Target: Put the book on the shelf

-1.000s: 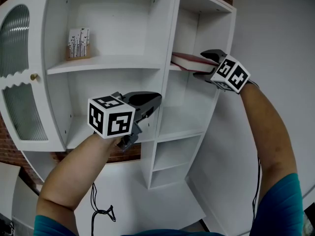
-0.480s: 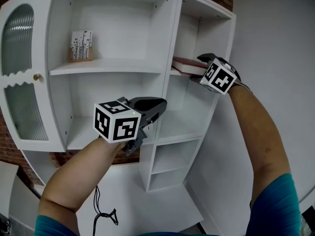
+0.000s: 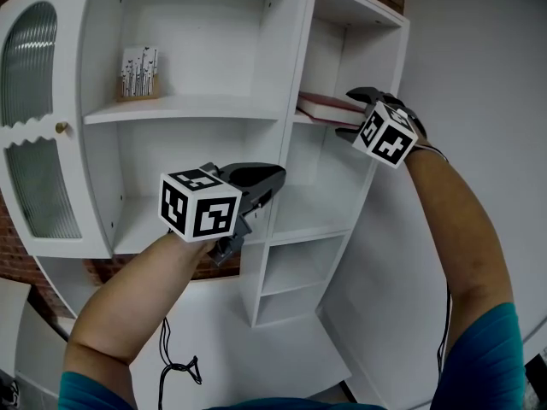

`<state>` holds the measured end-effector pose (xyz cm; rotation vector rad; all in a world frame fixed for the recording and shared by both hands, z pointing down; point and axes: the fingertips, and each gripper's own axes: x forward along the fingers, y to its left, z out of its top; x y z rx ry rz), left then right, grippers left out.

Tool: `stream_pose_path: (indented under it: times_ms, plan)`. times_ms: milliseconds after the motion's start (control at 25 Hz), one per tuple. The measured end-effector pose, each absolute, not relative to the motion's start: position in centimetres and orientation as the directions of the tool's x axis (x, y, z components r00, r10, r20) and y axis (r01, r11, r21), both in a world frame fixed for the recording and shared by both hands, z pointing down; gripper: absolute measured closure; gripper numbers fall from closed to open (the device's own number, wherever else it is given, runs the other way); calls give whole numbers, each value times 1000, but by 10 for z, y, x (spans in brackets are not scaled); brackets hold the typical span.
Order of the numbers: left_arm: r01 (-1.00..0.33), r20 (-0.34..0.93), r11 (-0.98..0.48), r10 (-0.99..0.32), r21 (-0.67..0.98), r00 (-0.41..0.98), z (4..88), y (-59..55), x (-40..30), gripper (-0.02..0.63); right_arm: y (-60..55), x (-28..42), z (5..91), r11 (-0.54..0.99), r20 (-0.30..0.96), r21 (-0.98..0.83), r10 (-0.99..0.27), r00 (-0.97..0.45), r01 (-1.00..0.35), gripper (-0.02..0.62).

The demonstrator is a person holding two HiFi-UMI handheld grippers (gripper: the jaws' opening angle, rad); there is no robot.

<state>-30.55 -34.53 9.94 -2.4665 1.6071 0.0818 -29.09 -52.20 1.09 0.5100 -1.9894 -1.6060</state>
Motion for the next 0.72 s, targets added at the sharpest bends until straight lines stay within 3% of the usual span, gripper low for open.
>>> stream_pose_path:
  times_ms: [720]
  plan:
    - [-863,-145,-489,-852,-125,503,113,-369,-216,584,-483,-161,33,480,100,862,-476,-874,-163,284]
